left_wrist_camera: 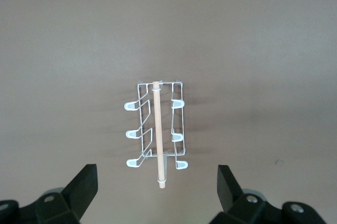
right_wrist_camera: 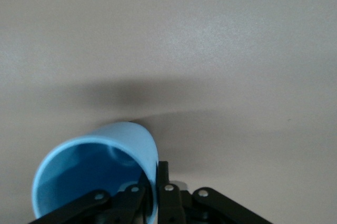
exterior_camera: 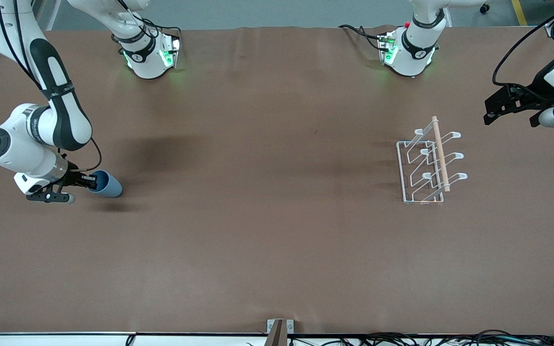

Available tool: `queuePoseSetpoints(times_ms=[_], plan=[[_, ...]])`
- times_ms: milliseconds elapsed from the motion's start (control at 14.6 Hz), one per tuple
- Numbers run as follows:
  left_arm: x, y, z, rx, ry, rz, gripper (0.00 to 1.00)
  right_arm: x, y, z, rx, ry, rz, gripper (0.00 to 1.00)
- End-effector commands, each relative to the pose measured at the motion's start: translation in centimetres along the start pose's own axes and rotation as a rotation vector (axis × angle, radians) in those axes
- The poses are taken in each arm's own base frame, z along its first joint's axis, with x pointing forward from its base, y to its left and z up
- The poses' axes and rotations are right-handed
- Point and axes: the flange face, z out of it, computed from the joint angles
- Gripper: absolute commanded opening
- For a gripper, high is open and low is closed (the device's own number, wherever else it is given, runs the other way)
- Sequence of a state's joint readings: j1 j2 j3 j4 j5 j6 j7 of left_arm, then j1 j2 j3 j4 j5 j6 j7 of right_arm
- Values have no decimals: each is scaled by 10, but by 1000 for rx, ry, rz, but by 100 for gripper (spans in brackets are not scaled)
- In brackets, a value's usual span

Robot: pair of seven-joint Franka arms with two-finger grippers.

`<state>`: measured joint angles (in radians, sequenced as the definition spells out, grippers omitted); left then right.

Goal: Hang cup on cup holder
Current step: 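Close the right gripper on the blue cup's rim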

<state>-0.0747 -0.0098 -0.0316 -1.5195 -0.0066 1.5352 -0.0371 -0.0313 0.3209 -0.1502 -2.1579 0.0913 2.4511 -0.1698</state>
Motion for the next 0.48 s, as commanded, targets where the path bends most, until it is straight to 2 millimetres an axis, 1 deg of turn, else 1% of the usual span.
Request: queuePoseSetpoints(times_ms=[0,69,137,275,412], plan=[[2,1,-3,6,7,21,100,2,-3,-9,17,16,-11,0],[2,1,-3,6,7,21,100,4,-1,-14,21,8,-37,0],[2,2,-3,6,7,24,100,9,-1,-24,25,0,-62,0],[2,-1,-4,6,7,18,100,26,-2,-55,36,-10,-74,0],[2,-1,-5,6,7,18,100,33,-10,-90,52,-17,-85,0]])
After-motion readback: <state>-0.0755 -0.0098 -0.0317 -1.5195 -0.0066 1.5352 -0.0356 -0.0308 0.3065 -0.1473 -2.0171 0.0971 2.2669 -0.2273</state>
